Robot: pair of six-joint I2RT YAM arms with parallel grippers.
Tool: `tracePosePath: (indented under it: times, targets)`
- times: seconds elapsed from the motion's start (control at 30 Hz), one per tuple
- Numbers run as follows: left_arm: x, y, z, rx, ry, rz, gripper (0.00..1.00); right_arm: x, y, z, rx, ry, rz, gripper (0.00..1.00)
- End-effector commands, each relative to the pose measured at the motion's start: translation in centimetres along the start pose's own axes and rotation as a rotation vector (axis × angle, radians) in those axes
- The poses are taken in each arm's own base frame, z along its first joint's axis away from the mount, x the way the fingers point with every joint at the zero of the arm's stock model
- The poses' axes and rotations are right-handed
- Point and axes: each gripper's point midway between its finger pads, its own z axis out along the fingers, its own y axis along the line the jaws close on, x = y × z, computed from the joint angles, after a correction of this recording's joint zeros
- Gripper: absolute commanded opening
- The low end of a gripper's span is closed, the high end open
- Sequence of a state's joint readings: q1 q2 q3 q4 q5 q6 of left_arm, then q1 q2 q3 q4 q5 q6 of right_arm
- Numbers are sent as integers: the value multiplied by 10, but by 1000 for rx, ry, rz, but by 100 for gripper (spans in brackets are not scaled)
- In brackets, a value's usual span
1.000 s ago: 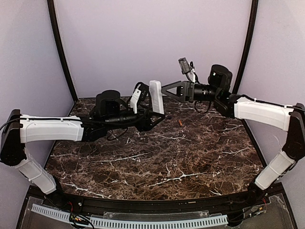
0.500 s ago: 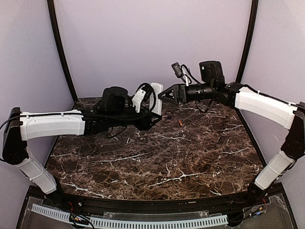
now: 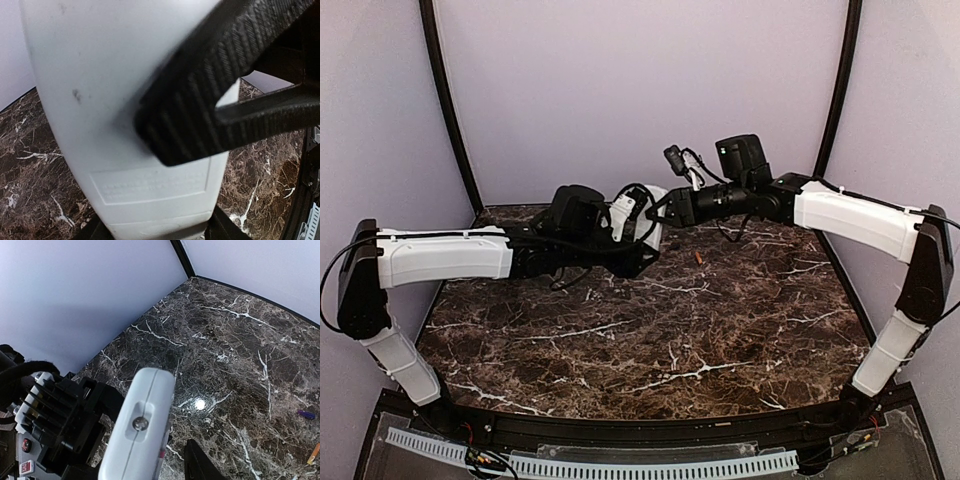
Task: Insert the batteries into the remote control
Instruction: Pass from the left arm to the right, then remove the battery cover from the remote control.
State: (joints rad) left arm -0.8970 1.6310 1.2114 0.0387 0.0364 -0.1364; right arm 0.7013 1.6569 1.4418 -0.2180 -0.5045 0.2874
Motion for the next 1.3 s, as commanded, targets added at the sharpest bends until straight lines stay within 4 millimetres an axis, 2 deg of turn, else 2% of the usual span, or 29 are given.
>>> tracePosePath:
  times: [0.0,0.13,0.2,0.27,0.3,0.37,0.4,0.47,0.6,0.8,0.93,1.03,1.27]
  targets:
    - [-11,-1,-4,-12,-8,6,40,-4,0,5,7,-10,-12,34]
    - [-10,-3,-4,2,-6,-6,43,-3,3,3,-9,-17,-11,16]
    - [-10,-5,-6,23,-10,-18,50,-3,7,0,-37,-23,-10,10]
    - [-11,-7,-10,49,-18,-35,61,-4,8,-4,-56,-36,-3,7]
    - [-13,-9,-14,71,-26,-43,71,-4,9,-7,-69,-43,3,7]
    - [-15,-11,-20,97,-41,-53,85,-3,8,-12,-88,-55,13,5]
    - [-13,-11,-21,106,-48,-55,90,-3,8,-15,-96,-61,20,4]
    - [-14,-14,-28,136,-67,-69,94,-1,4,-22,-105,-77,29,3]
    - [-14,-6,-42,167,-119,-143,96,-1,-2,-37,-132,-137,55,0]
    - [6,10,-49,243,-153,-332,93,5,-2,-46,-192,-186,81,0]
    - [17,3,-46,323,-148,-440,86,14,-1,-43,-233,-204,110,0]
    - [18,-2,-46,378,-176,-490,83,20,-2,-40,-261,-215,134,0]
    - [22,-6,-30,435,-152,-600,81,29,1,-30,-285,-203,148,0]
